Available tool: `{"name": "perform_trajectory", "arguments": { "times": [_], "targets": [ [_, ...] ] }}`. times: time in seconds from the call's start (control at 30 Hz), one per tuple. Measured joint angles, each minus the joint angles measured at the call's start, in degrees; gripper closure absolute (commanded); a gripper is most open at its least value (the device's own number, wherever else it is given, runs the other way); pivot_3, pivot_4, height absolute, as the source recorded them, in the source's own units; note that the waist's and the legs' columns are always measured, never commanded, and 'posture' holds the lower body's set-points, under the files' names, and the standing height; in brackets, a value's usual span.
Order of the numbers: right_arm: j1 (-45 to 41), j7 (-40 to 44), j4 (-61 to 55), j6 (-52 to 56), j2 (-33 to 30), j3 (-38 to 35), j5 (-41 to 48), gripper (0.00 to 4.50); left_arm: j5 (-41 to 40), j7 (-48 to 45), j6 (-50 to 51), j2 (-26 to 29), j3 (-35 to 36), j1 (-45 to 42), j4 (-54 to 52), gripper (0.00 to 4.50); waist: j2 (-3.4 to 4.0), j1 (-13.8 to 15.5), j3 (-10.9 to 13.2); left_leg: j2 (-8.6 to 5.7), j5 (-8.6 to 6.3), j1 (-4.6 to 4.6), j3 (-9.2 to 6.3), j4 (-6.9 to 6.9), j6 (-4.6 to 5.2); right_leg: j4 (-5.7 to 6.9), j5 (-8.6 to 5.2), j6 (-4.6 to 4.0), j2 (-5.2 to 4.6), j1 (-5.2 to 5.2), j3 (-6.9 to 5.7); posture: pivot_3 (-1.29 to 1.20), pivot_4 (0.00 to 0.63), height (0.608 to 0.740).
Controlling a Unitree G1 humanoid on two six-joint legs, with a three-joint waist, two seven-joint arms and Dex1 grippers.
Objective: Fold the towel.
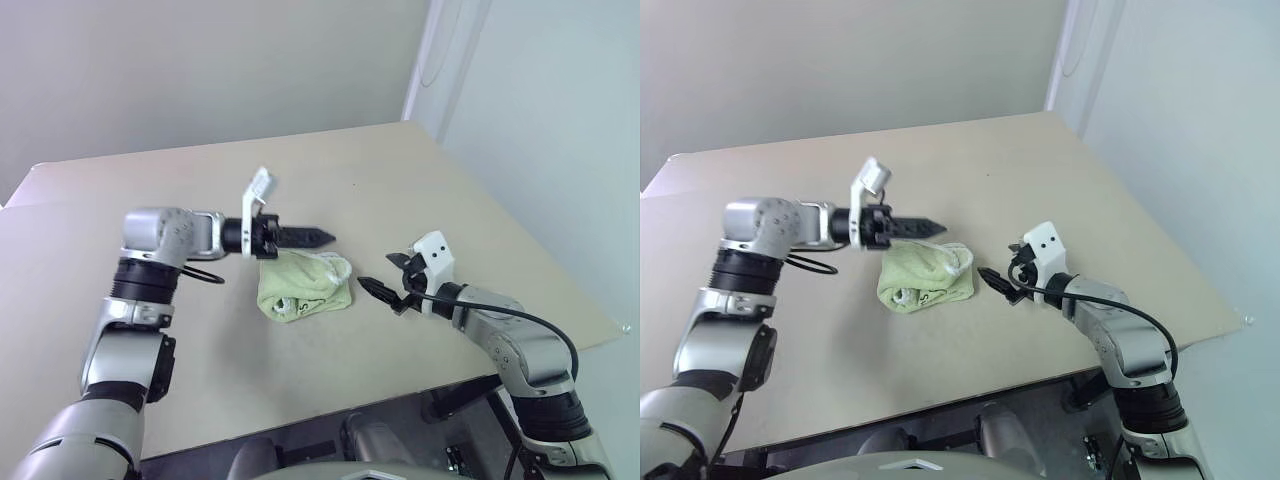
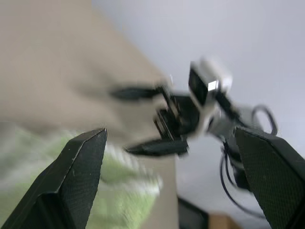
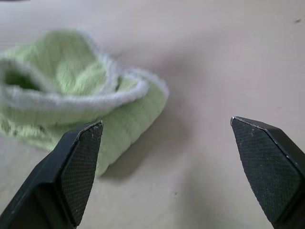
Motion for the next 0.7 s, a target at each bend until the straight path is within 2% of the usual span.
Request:
{"name": "perform_trajectory", "arguments": {
  "times": [0.23, 0.33, 0.43, 0.53, 0.7],
  "targets": [
    [-2.3, 0.0, -3.5, 7.6, -1.4, -8.7, 9.4, 0.0, 3.0, -3.5, -4.5, 9.2, 0.8, 0.8, 1.9, 0.02, 0.06, -0.4, 0.0, 0.01, 0.0, 0.01, 0.0, -0.12, 0.0, 0.0, 0.0, -0.01, 0.0, -0.03, 0.0, 0.0, 0.0, 0.74],
    [-3.1, -0.4, -4.4, 9.8, -1.7, -9.6, 11.7, 0.0, 3.9, -5.0, -5.0, 10.0, -0.2, 1.5, 1.9, 0.02, 0.03, 0.2, 0.0, 0.01, 0.0, -0.02, -0.01, -0.07, 0.0, -0.01, 0.0, -0.01, -0.01, -0.03, -0.01, 0.0, 0.0, 0.74],
    [-9.6, -1.4, -3.5, 13.4, 0.5, -6.8, 13.1, 0.0, 7.0, -8.0, -10.6, 14.5, -4.1, 9.1, -6.4, 0.02, 0.36, -1.1, 0.1, 0.02, 0.0, 0.03, 0.24, -0.12, 0.0, 0.03, 0.01, -0.01, -0.08, -0.02, 0.18, 0.0, 0.0, 0.74],
    [-17.6, -2.0, -2.3, 14.7, 4.3, -2.7, 13.7, 0.0, 9.4, -9.5, -14.6, 13.8, -10.1, 15.5, -12.0, 0.02, 0.32, -1.2, 0.2, 0.07, 0.0, 0.01, 0.01, -0.11, 0.0, 0.07, 0.02, -0.03, 0.03, -0.08, 0.03, 0.0, 0.0, 0.74],
    [-20.0, -2.0, 4.4, 13.7, 7.5, 5.1, 10.5, 0.0, 14.9, -9.9, -22.1, 15.6, -13.8, 20.3, -15.8, 0.02, 0.26, -0.9, 0.2, 0.03, 0.0, -0.13, 0.01, -0.11, 0.0, -0.04, 0.01, -0.02, -0.07, -0.09, -0.04, 0.0, 0.0, 0.74]
  ]
}}
